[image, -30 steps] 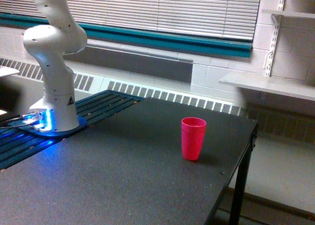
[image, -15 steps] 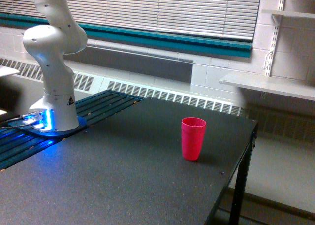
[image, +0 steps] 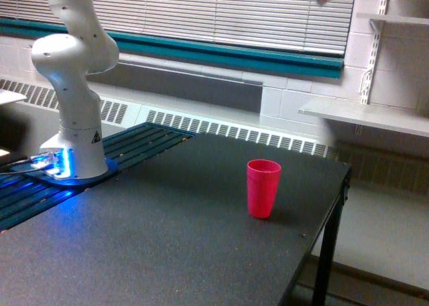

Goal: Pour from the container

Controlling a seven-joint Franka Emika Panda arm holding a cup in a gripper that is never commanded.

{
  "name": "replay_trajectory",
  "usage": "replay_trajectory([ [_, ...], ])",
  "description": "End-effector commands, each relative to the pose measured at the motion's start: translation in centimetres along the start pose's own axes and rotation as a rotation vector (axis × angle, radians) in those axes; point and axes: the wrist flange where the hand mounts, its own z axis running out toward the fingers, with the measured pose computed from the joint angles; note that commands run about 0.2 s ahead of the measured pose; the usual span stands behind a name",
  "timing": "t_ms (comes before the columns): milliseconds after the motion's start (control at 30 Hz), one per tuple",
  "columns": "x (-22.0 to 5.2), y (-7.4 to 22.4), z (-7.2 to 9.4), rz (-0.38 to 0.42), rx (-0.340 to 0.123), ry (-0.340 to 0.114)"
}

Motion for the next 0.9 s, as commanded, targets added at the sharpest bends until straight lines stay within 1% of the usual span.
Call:
replay_trajectory([
  [33, -1.9, 1.7, 1.4, -0.034, -0.016, -0.007],
  [100, -2.5, 2.3, 1.9, -0.044, -0.017, -0.02],
  [167, -3.0, 2.8, 2.0, -0.052, -0.025, -0.007],
  [300, -4.6, 4.2, 2.7, -0.061, -0.042, -0.019],
  [433, -6.2, 5.4, 3.5, -0.069, -0.059, -0.046],
  [900, -11.0, 6.9, 5.3, -0.141, -0.096, -0.086],
])
